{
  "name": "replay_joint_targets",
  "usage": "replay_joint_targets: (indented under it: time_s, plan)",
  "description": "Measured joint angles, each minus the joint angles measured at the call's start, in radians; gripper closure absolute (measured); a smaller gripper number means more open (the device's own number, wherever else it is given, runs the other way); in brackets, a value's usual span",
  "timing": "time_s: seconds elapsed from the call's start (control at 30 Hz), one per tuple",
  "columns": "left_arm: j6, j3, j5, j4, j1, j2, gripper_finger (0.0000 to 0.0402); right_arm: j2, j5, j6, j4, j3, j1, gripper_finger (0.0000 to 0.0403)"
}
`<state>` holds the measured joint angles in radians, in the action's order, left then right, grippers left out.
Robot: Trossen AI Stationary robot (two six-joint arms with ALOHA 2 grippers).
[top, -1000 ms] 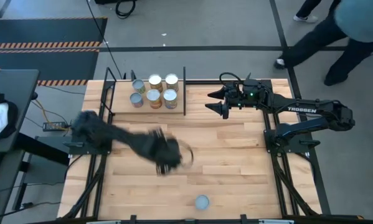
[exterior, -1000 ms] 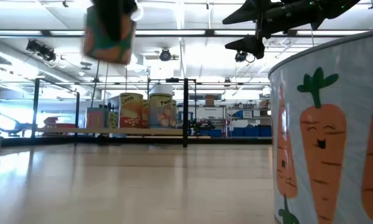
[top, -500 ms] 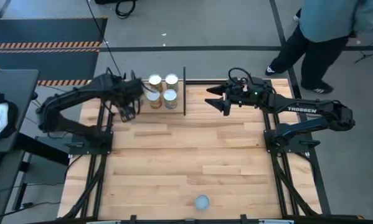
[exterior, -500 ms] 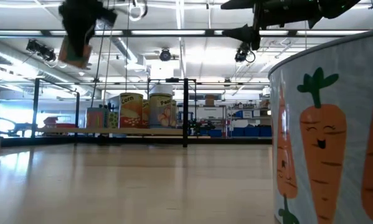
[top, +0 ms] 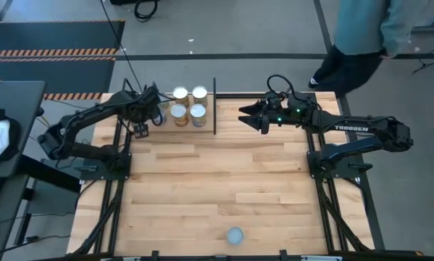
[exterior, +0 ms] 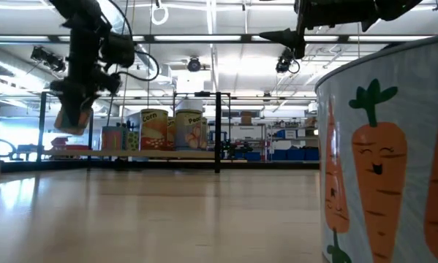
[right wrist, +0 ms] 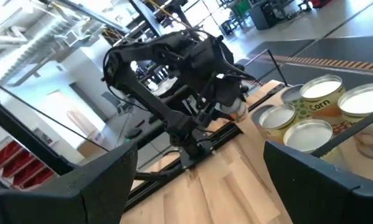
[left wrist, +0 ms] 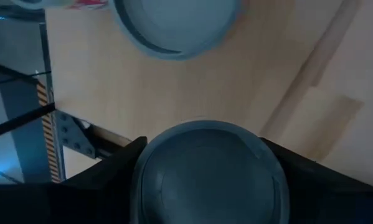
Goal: Pick and place cans onto a shelf
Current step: Put the can of oranges on the shelf
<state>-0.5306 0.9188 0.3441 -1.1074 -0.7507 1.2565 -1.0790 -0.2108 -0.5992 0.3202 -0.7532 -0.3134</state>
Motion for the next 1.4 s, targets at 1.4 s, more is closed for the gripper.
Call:
replay_joint_targets:
  time_s: [1.4]
  plan:
    - [-0.188,-0.109,-0.083,0.263,-0.156,0.001,0.0090,0.000,0.063,-0.052,-0.003,0.000,0.001,0.0046]
